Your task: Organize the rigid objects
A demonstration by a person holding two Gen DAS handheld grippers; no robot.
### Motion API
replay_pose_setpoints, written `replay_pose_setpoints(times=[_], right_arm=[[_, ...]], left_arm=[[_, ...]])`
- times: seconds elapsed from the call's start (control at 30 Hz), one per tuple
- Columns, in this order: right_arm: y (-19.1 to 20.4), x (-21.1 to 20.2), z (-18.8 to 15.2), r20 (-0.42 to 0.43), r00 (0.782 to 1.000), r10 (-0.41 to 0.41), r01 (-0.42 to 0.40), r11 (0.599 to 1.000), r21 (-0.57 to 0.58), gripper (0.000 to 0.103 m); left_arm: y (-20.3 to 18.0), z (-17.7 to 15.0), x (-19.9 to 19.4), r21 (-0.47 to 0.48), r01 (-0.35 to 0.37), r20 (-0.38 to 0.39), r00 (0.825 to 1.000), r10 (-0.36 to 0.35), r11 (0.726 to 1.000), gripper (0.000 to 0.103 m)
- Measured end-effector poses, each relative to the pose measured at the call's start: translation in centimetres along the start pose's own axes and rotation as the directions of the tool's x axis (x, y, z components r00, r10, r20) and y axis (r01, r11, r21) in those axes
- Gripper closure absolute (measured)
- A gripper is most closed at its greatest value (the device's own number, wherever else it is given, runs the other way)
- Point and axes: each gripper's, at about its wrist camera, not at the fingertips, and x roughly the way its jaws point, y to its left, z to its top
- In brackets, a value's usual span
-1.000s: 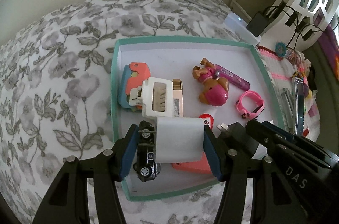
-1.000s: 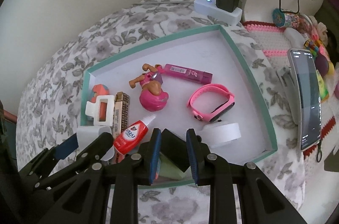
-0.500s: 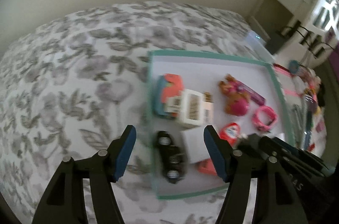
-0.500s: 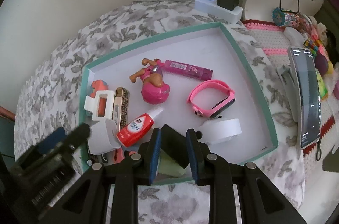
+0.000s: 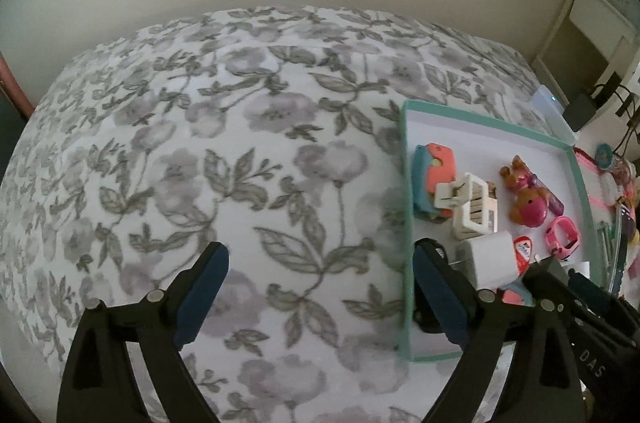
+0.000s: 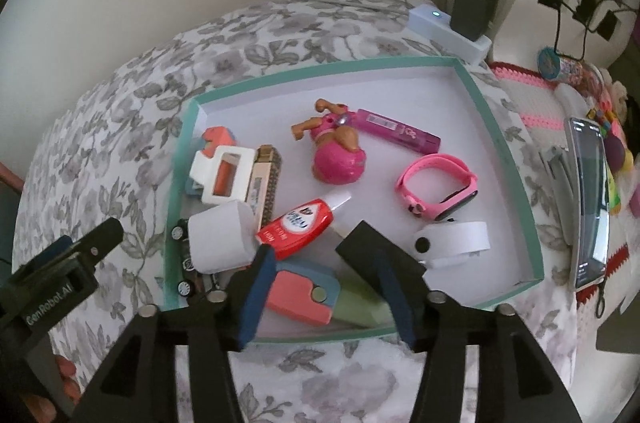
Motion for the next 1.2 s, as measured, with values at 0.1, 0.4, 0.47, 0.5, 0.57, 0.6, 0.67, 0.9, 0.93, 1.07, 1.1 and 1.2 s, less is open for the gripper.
replay_pose_setpoints(times=[0.1,0.4,0.47,0.5,0.57,0.6,0.67,0.9,0.93,1.07,1.1,1.2], right_arm=[[0.4,-0.1,-0.4,0.005,1.000,0.007,-0.007,1.000,-0.011,0.035],[1.0,-0.8,-1.8,0.025,1.000,0.015,-0.015,1.000,-0.021,0.014],[1.0,-1.0,-2.0,0.029,0.999,0.019,-0.019,1.000,-0.017,0.012],[1.0,-1.0,-2.1,0.031,0.999,0.022,-0.022,1.000,-0.015,0.009],[1.0,-1.3,-2.4,0.038,0.999,0.025,-0.025,1.000,-0.017,0.003],[1.1,-1.4,-2.6,0.042,0.999,0.023,-0.022,1.000,-0.020,0.001],[1.0,-1.6,-2.9,0.048,0.999,0.017,-0.016,1.000,-0.026,0.000],[1.0,-2.4,-3.8,0.070,0.997,0.014,-0.012,0.999,-0.030,0.000],[1.1,-2.5,-3.9,0.073,0.997,0.014,-0.012,0.999,-0.033,0.000],[1.3,-3.0,-4.3,0.087,0.996,0.019,-0.015,0.999,-0.050,0.000],[1.4,-3.2,-4.4,0.089,0.996,0.019,-0.015,0.999,-0.051,0.000],[1.5,-3.5,-4.7,0.098,0.995,0.020,-0.015,0.998,-0.054,0.000]], left_arm=[[0.6,-0.4,-0.5,0.005,-0.010,0.008,1.000,0.010,1.000,0.009],[2.9,-2.2,-1.5,-0.043,0.004,0.017,1.000,-0.003,0.999,0.009],[3.0,-2.5,-1.7,-0.041,0.002,0.015,1.000,-0.002,0.999,0.009],[3.0,-2.7,-1.8,-0.037,0.001,0.015,1.000,0.000,0.999,0.009],[2.9,-3.1,-1.9,-0.030,-0.004,0.011,1.000,0.004,1.000,0.009],[3.0,-3.2,-2.0,-0.030,-0.006,0.010,1.000,0.006,1.000,0.009],[3.2,-3.5,-2.1,-0.035,-0.004,0.010,1.000,0.004,0.999,0.009],[3.9,-4.3,-3.4,-0.049,-0.025,0.043,0.999,0.027,0.998,0.009],[3.9,-4.4,-3.6,-0.046,-0.028,0.048,0.998,0.031,0.999,0.009],[3.7,-4.6,-4.0,-0.025,-0.053,0.052,0.997,0.054,0.998,0.009],[3.6,-4.6,-4.1,-0.020,-0.056,0.054,0.997,0.057,0.998,0.009],[3.5,-4.8,-4.4,-0.009,-0.053,0.056,0.997,0.053,0.999,0.009]])
